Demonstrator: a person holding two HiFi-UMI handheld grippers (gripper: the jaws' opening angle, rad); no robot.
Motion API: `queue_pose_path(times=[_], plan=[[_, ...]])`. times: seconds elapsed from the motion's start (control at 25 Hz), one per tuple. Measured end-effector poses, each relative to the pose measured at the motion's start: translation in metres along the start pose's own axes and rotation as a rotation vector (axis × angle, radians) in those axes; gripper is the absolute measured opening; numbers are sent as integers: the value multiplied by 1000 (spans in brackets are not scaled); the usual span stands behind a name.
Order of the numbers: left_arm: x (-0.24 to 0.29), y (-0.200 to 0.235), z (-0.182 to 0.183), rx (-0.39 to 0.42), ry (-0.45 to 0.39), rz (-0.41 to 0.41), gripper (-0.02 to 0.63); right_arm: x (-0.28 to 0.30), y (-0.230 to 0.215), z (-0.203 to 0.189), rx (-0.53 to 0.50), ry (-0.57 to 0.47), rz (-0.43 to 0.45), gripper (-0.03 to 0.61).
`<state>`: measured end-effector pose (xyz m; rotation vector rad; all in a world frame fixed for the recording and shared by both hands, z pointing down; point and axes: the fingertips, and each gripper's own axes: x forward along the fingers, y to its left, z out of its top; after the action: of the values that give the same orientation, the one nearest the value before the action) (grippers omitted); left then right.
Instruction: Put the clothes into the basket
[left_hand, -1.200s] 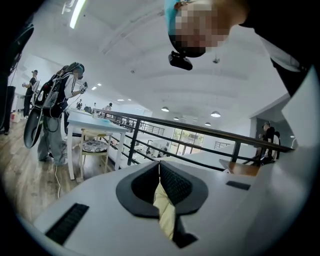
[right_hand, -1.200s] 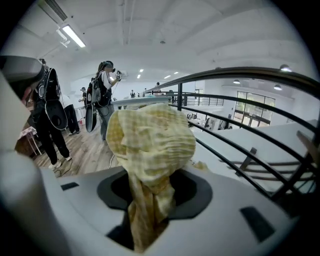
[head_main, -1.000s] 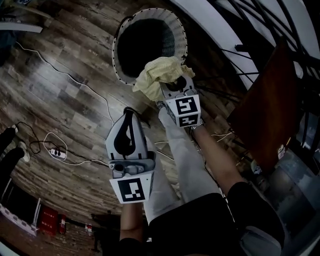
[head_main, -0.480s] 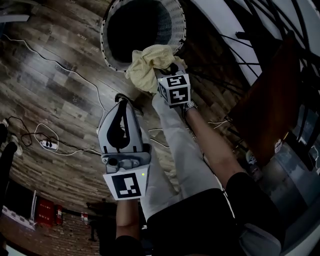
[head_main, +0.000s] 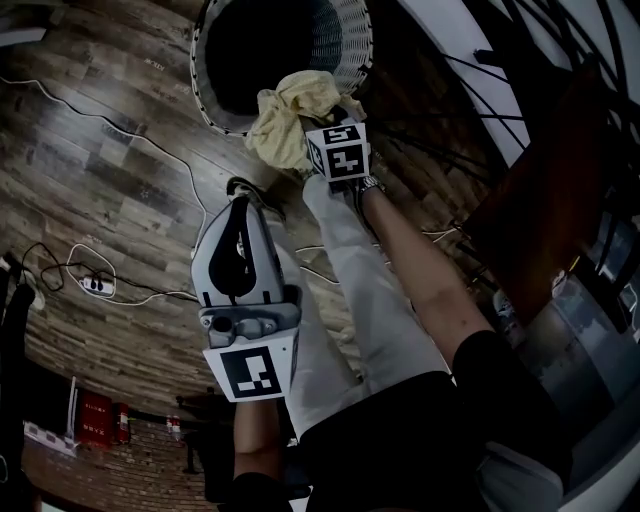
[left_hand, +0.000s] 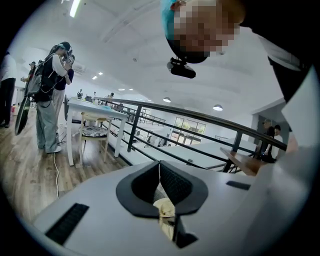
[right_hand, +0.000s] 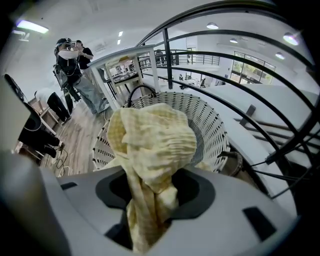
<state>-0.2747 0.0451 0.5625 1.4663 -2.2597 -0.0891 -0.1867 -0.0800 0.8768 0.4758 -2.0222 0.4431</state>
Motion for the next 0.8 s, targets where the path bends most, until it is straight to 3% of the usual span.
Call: queue_pose_path(times=[0.28,0.52,0.8], plan=[[4,-2,-5,2,16,-17,14,17,-5,2,-7,36,11,204],[2,7,-6,-9,20,-2,14,34,-17,-9,77,131,56,225],[2,7,-8,-17,21,7,14,33,-19,-15,48,113,32,229]])
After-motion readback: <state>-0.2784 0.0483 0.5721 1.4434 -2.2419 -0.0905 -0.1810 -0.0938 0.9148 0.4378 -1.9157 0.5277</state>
